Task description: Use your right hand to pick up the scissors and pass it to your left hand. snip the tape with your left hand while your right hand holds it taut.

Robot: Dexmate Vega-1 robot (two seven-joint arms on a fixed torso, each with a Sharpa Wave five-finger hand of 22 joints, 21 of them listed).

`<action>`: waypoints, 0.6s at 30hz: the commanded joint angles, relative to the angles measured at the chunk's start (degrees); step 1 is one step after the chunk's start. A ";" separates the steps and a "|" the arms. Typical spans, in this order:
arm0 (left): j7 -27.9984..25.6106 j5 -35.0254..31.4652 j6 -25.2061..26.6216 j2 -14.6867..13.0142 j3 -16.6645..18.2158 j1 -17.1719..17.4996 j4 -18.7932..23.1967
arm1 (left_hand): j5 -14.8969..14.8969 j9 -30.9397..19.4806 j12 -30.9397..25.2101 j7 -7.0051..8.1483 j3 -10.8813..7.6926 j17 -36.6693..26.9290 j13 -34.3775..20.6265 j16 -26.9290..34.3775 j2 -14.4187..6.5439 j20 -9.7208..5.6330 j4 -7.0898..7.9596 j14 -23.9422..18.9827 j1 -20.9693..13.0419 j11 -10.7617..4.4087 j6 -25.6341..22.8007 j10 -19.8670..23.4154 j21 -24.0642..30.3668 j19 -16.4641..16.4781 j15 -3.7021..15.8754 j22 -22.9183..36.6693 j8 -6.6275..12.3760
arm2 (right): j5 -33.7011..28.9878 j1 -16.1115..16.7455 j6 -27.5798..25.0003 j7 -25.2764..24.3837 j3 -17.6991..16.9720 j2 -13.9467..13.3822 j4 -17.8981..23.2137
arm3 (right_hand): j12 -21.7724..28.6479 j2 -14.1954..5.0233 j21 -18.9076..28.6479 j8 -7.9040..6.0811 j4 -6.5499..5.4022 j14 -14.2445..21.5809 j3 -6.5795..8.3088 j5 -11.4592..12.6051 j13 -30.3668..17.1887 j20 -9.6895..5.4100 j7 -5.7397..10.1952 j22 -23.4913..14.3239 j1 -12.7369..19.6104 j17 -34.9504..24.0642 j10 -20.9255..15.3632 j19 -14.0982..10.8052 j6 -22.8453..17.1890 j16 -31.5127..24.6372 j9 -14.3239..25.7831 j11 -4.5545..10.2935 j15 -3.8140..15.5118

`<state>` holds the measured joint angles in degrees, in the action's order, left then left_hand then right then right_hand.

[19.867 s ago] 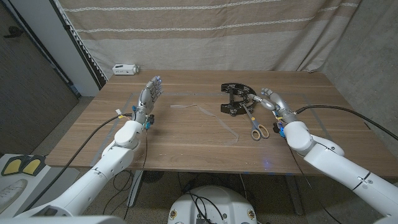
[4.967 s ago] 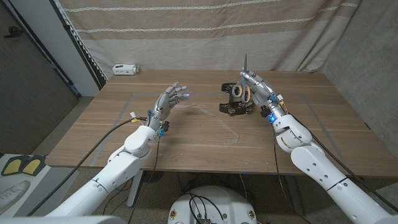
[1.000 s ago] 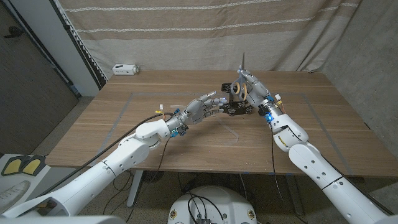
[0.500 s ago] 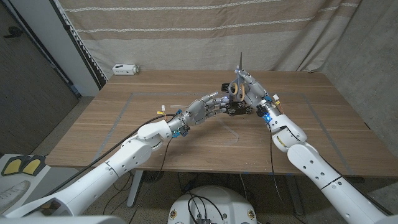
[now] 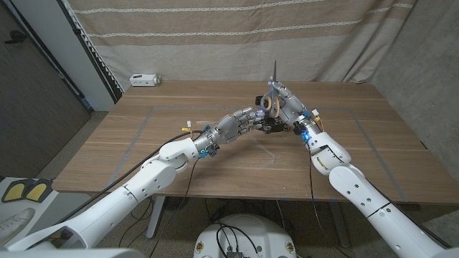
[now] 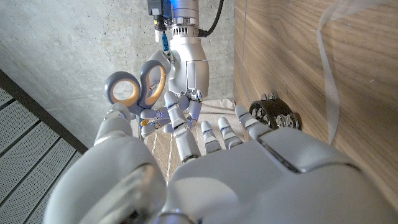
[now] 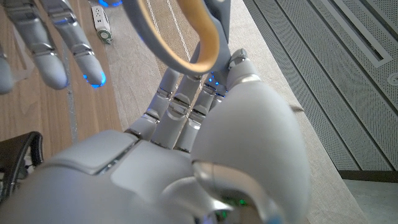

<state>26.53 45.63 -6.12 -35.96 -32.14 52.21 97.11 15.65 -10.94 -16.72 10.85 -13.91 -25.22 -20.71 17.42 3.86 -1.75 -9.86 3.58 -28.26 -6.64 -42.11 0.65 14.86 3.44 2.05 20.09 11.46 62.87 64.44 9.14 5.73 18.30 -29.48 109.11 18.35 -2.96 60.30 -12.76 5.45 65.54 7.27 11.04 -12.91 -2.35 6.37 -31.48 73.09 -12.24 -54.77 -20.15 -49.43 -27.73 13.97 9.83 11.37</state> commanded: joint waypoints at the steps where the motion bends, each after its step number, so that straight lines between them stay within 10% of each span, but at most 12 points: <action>1: 1.09 0.69 -0.26 0.49 -0.05 -0.15 -0.80 | -0.04 -0.04 0.15 -0.35 -0.52 0.08 0.05 -0.21 0.15 0.12 0.10 0.29 -0.93 -0.07 0.02 -0.41 0.33 -0.33 0.71 0.33 -0.01 | -0.36 -0.74 -0.15 1.25 1.29 0.55 -0.77 | -0.20 -7.37 0.50 0.29 0.00 1.63 0.37 0.31 -0.33 -9.60 0.21 -0.13 8.05 0.04 -0.29 0.20 -0.03 0.38 0.09 0.12 2.47; 18: 1.87 1.64 -1.27 1.57 0.15 0.19 -1.51 | -0.10 -0.01 0.56 -0.22 -0.61 1.03 0.92 -0.94 0.75 -0.04 0.06 0.20 -2.14 -0.27 0.02 -0.10 0.54 -0.63 0.70 0.53 0.09 | -1.88 -0.58 1.13 0.32 2.02 1.46 -1.31 | -0.29 -7.47 1.38 0.30 -0.07 1.81 0.30 0.35 -0.33 -9.62 0.47 -0.22 8.04 -0.01 -0.46 0.75 -0.28 0.41 0.12 0.19 2.46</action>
<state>27.73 46.69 -6.86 -35.17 -32.15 52.30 96.19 15.66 -10.94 -16.31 10.84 -13.90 -24.26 -19.92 16.86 4.43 -1.76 -9.86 3.58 -29.53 -6.64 -42.12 0.65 15.07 2.82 2.05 20.35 11.46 61.99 63.83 9.26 6.77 19.72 -28.74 108.26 18.35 -2.96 61.25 -12.37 5.45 65.64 7.10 10.85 -12.90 -2.34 6.35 -31.48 73.09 -12.25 -54.76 -19.53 -49.43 -27.32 14.05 9.82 11.27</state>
